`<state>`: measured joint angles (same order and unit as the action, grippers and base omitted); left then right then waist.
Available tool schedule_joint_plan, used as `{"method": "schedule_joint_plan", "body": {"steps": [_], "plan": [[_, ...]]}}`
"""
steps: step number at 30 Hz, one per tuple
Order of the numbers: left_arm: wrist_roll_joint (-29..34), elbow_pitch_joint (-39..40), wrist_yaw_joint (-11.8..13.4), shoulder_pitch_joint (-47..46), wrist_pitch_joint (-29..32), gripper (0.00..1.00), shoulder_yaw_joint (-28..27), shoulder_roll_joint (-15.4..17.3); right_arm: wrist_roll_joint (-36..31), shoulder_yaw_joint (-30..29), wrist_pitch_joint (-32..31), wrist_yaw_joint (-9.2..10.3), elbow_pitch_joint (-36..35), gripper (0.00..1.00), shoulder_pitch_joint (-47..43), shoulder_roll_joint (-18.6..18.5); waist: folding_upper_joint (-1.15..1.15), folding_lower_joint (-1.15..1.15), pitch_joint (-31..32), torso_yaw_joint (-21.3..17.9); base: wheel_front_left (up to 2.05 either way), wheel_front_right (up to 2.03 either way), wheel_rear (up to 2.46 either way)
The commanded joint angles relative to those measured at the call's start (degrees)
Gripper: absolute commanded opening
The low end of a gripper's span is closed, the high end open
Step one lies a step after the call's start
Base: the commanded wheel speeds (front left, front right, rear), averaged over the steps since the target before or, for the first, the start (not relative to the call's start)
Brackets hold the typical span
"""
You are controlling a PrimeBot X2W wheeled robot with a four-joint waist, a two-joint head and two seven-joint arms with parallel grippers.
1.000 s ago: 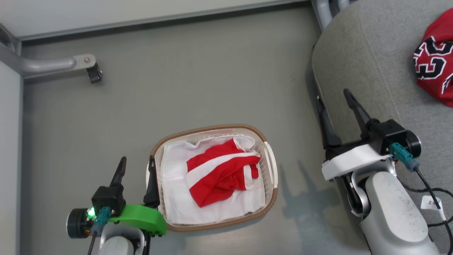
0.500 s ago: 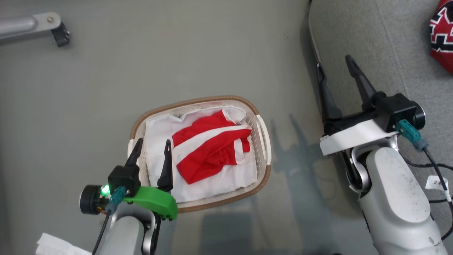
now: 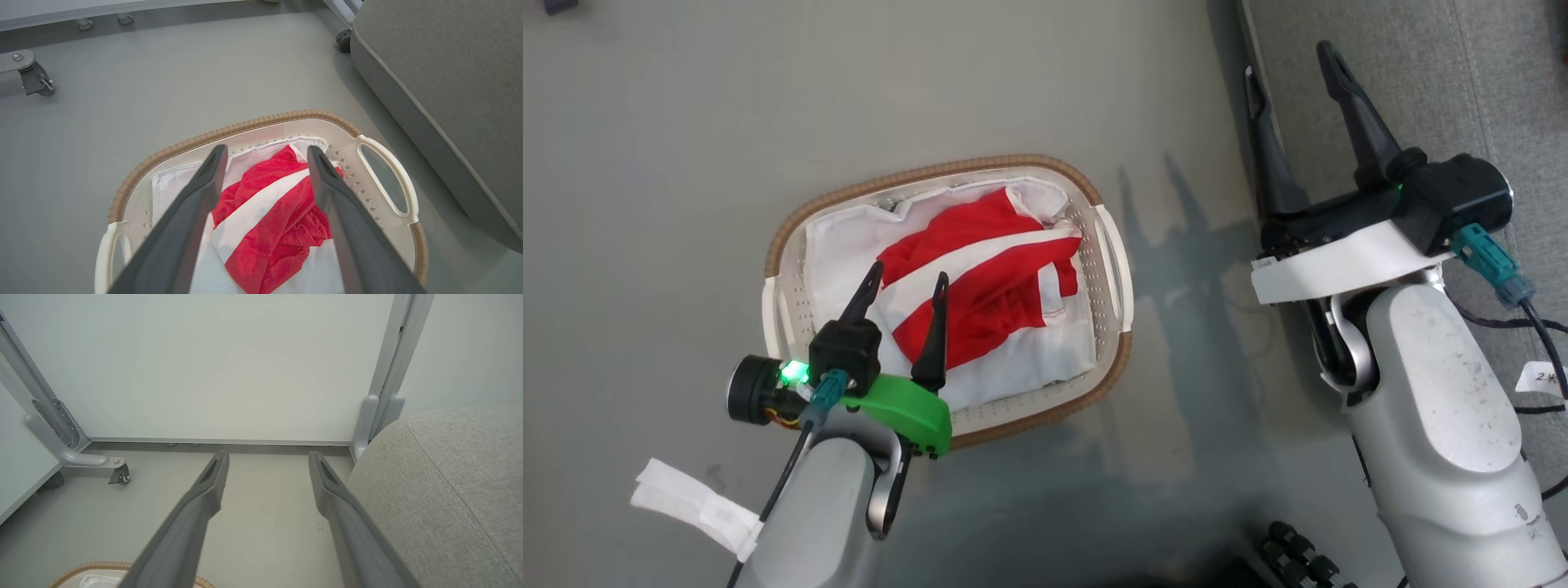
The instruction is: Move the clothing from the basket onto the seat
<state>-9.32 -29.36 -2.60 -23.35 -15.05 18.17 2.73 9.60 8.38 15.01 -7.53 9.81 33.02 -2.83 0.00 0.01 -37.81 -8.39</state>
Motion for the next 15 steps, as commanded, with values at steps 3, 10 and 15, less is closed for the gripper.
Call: {"method": "schedule_joint_plan", "body": {"steps": [3,10,15], "plan": [[1.1,-1.4,-0.6,-3.4,-0.2,1.0,0.9,0.4,0.8,-0.1,0.2,0.08,-0.7,1.0,1.5,-0.2,0.0,-0.01,-4.3,-1.6,0.0,0.0,0.0],[2.2,-4.8,-1.0,-7.9,-0.2,1.0,2.8,0.3,1.1,0.7,0.2,0.08,-3.0,1.0,2.9,-0.2,0.0,-0.01,-8.1,-2.2,0.0,0.0,0.0],[4.4,-7.8,-1.6,-10.5,-0.2,1.0,3.5,0.4,1.4,1.1,0.2,0.08,-4.8,1.0,3.7,-0.2,0.0,-0.01,-10.4,-3.1,0.0,0.0,0.0]]}}
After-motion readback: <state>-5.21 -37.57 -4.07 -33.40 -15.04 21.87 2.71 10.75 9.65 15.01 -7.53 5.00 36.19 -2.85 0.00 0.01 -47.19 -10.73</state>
